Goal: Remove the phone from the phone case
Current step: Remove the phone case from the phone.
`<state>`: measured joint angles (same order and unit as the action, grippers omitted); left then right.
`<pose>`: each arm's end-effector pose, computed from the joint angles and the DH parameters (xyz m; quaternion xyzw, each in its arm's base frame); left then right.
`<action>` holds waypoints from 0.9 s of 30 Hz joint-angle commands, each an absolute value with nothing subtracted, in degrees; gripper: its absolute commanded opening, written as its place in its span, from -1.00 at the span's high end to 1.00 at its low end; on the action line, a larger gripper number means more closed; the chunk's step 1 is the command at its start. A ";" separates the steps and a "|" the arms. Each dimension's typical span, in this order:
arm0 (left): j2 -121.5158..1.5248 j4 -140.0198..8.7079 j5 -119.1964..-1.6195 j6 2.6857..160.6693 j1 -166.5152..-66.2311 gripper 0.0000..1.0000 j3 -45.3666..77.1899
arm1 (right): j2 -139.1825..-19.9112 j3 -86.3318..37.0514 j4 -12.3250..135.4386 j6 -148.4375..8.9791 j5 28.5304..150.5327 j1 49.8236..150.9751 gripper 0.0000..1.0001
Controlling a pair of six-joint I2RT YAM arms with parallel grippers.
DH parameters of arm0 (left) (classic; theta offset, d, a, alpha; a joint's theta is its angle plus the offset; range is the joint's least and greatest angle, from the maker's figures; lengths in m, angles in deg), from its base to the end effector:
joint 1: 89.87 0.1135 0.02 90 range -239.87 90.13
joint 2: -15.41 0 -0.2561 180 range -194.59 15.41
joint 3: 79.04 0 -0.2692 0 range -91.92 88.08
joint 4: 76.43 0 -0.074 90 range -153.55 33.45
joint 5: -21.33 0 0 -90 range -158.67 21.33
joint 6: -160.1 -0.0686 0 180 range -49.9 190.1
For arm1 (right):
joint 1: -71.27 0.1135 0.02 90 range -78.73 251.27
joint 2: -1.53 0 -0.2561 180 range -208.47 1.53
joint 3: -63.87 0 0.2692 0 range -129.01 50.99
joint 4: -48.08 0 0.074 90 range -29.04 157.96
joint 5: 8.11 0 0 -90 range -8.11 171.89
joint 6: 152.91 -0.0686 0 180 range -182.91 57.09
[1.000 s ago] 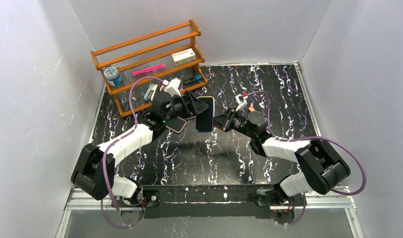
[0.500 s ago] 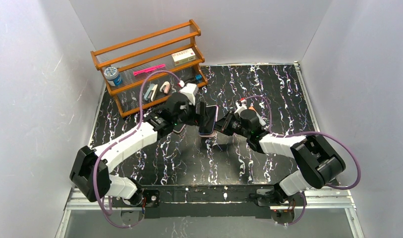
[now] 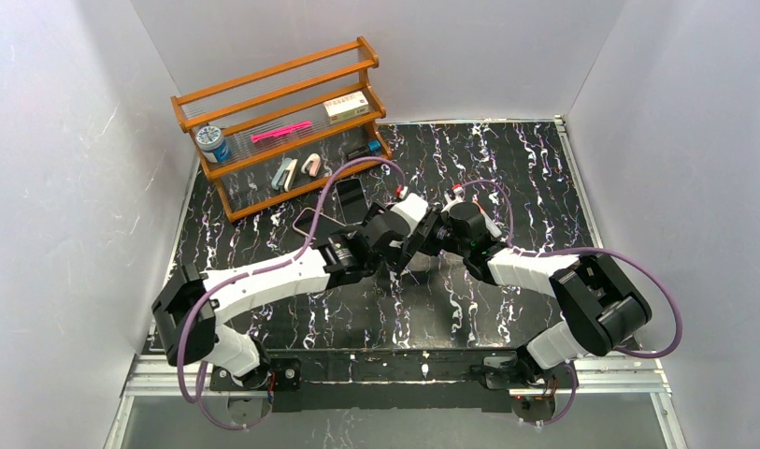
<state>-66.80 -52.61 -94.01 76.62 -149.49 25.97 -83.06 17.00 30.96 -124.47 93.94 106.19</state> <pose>0.2119 -0.3034 0.2633 0.2831 0.8080 -0.1020 0.5065 0.2713 0.2069 0.1541 0.1302 0.8094 0.4798 0.3127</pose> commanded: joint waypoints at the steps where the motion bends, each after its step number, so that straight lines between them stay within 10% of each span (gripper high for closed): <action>1: -69.33 -51.43 -102.32 72.99 -151.24 -0.38 23.49 | -82.14 13.48 27.14 -126.43 95.00 106.31 0.97; 16: -77.89 -55.52 -109.21 67.17 -152.73 0.17 22.37 | -81.32 13.53 27.16 -127.14 96.86 106.31 0.97; 22: -79.03 -58.93 -112.50 66.41 -154.82 0.93 25.37 | -80.06 13.50 29.70 -126.74 93.29 106.27 0.97; 27: -76.92 -58.95 -114.32 66.83 -158.89 1.00 26.87 | -80.51 12.86 33.90 -127.80 86.29 106.19 0.97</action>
